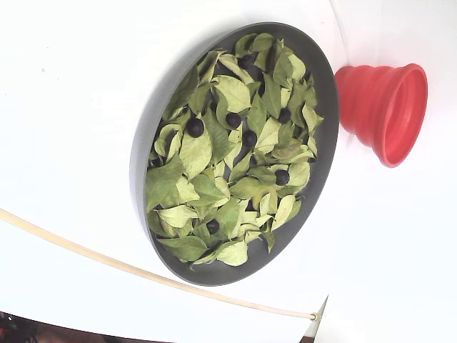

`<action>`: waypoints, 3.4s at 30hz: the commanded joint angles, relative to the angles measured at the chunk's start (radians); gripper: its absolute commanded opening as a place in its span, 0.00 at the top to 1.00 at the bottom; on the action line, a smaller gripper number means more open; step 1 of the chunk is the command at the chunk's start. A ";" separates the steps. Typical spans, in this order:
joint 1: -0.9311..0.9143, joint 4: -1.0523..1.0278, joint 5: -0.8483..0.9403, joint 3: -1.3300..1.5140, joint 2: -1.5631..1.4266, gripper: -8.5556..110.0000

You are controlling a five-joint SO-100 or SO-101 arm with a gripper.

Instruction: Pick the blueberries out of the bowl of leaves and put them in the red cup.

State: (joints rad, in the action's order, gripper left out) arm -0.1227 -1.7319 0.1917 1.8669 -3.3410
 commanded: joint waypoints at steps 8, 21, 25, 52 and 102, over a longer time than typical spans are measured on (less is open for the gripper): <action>0.000 0.009 0.003 -0.012 0.012 0.85; 0.000 0.009 0.005 -0.012 0.012 0.85; 0.000 0.009 0.005 -0.012 0.012 0.85; -0.023 0.009 0.000 -0.055 0.011 0.84; -0.054 0.345 0.822 0.166 0.357 0.80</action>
State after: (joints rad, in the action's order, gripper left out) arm -0.1687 -1.4113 0.9802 2.0417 -2.9851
